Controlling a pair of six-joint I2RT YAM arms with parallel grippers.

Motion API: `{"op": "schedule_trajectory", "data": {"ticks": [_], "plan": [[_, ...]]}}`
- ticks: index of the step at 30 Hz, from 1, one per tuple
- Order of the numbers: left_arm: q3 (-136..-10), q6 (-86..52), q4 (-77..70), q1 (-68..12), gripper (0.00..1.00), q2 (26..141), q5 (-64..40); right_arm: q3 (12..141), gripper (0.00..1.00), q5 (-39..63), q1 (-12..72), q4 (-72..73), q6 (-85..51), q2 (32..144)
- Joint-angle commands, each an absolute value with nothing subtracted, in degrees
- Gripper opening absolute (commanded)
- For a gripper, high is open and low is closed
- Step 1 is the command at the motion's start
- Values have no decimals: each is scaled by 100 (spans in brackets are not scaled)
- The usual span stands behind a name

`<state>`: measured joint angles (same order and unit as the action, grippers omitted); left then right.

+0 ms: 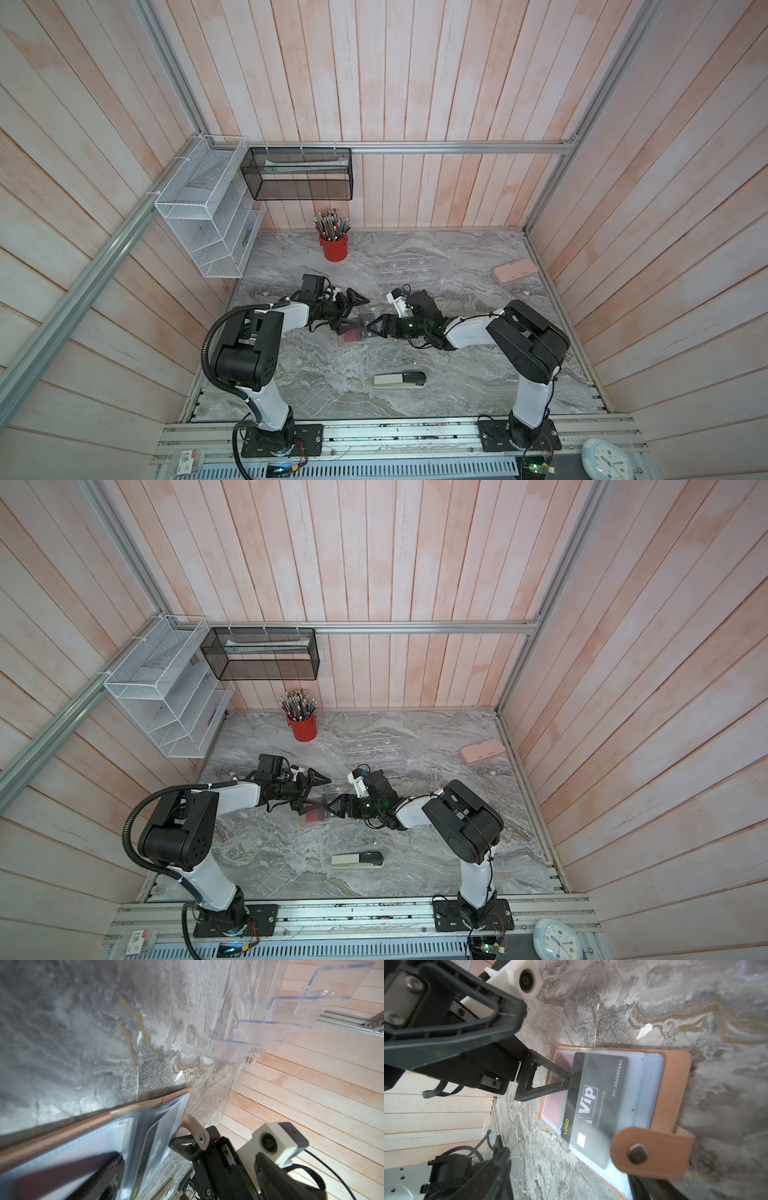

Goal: Take the credit cards out of the card holder
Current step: Take out the credit card from the card slot.

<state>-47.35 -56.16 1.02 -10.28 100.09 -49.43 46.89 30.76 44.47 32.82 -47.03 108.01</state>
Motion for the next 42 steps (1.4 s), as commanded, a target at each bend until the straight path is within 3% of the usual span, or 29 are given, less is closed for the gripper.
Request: {"op": "schedule_trajectory", "data": {"ticks": [1, 17, 21, 23, 30, 33, 42], "plan": [[-4628, -5555, -61, -1031, 96, 10151, -4930, 4588, 86, 3111, 4439, 3235, -4768, 10973], [-4613, -5121, 196, -1034, 70, 10219, -4766, 4548, 85, 3074, 4412, 3216, -4782, 10951], [-4623, -4909, 354, -1036, 60, 10208, -4682, 4568, 85, 3077, 4403, 3199, -4788, 10956], [-4599, -4853, 360, -1032, 51, 10231, -4670, 4570, 85, 3077, 4402, 3186, -4788, 10960], [-4563, -4599, 444, -1046, 47, 10301, -4598, 4588, 85, 3076, 4390, 3173, -4803, 10960], [-4529, -4557, 401, -1041, 36, 10309, -4587, 4597, 85, 3076, 4384, 3157, -4800, 10969], [-4417, -4509, 200, -1068, 32, 10344, -4588, 4588, 85, 3075, 4381, 3169, -4811, 10969]]}}
